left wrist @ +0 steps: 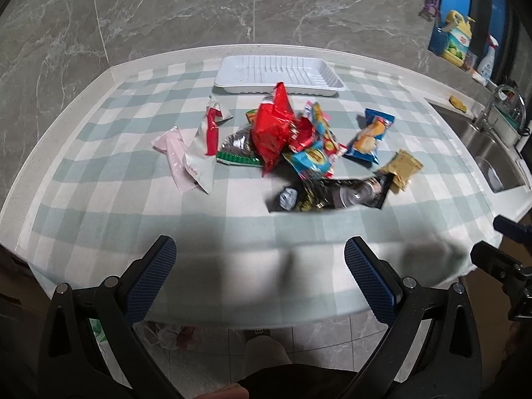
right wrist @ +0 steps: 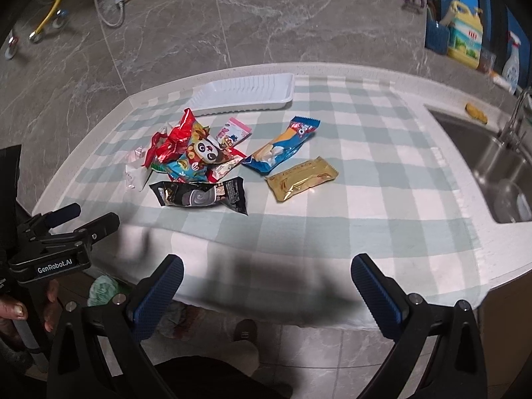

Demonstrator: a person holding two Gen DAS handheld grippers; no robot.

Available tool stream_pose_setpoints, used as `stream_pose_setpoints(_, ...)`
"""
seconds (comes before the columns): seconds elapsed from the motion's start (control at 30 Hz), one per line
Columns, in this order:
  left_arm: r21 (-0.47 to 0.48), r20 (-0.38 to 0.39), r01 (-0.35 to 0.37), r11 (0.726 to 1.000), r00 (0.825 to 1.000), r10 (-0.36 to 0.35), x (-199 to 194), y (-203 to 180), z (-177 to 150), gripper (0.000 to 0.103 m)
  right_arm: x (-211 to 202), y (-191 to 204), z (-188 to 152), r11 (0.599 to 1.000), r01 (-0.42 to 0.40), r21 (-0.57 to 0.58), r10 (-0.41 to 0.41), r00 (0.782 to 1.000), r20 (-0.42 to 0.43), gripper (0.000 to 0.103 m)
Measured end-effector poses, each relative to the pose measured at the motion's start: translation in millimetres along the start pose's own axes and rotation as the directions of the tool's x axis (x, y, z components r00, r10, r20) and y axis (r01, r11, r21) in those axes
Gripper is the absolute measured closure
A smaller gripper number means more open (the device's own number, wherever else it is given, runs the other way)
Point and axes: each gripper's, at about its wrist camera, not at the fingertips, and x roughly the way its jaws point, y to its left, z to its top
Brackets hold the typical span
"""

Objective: Organize snacks
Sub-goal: 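Grasp the white-and-red wrapper with the left tool while the right tool grasps the gold wafer bar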

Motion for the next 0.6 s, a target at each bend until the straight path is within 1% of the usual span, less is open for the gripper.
stream_pose_setpoints(0.13, -0.015, -0.007, 0.0, 1.0, 1.0, 0.0, 14, 10, 19, 0.0, 16, -8, 11, 0.998, -0.041, 0.052, 0.042, 0.999, -0.023, 0.0)
stream_pose_setpoints(0.33, -0.019, -0.019, 0.023, 1.0, 1.0, -0.024, 39, 22, 58, 0.0, 43, -22, 33, 0.979, -0.116, 0.166, 0.124, 0.992, -0.038, 0.0)
stream_pose_setpoints(0.5, 0.01, -0.029, 0.044, 0.999, 0.999, -0.043, 60, 23, 87, 0.0, 61, -33, 45, 0.964, -0.125, 0.234, 0.138, 0.99, -0.038, 0.0)
stream_pose_setpoints(0.6, 0.018, -0.037, 0.054, 0.998, 0.998, -0.054, 75, 25, 104, 0.0, 75, -43, 49, 0.947, -0.129, 0.295, 0.15, 0.987, -0.051, 0.0)
